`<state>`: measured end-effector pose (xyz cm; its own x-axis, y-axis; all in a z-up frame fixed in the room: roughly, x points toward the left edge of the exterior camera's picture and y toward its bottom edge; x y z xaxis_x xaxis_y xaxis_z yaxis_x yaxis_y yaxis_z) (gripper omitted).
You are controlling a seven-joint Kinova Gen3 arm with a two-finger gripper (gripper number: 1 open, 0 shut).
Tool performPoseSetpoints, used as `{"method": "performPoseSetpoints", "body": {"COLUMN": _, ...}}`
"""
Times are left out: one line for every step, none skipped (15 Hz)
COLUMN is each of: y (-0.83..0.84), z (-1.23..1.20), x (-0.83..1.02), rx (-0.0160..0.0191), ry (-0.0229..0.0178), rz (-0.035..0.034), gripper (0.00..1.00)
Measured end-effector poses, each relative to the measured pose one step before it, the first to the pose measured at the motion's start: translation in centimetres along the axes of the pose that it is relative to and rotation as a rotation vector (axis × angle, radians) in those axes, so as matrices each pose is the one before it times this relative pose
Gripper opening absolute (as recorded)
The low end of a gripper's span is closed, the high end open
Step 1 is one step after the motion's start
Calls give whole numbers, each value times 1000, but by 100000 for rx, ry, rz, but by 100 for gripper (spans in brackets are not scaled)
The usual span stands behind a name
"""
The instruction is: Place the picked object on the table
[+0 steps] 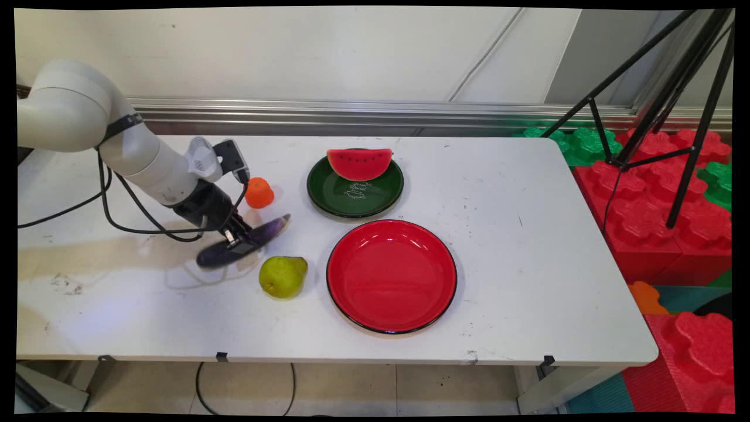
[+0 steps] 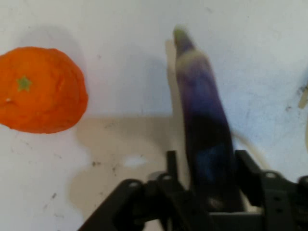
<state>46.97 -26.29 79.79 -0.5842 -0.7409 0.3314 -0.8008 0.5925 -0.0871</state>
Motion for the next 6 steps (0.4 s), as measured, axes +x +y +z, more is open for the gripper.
{"method": "performPoseSetpoints", "body": {"y": -65, "z": -33, "x": -64, "rx": 295, "ry": 364, "rz": -27, "gripper": 100}}
{"method": "performPoseSetpoints", "body": {"y": -83, "z": -118, "x": -70, "rx": 247, "ry": 460, "rz": 187, "gripper": 100}}
{"method": "performPoseSetpoints", "body": {"y": -79, "z": -168, "x": -38, "rx": 73, "ry": 498, "rz": 459, "gripper": 100}}
{"method": "performPoseSetpoints", "body": {"y": -68, "z": -162, "x": -44, "rx": 31, "ry": 379, "rz": 509, "gripper": 100}}
{"method": "performPoseSetpoints", "body": {"y": -61, "z": -146, "x": -4, "rx": -9, "ry": 308, "rz": 428, "gripper": 100}}
{"method": "performPoseSetpoints", "body": {"y": -100, "z": -237, "x": 14, "rx": -25, "ry": 414, "rz": 889, "gripper": 100}}
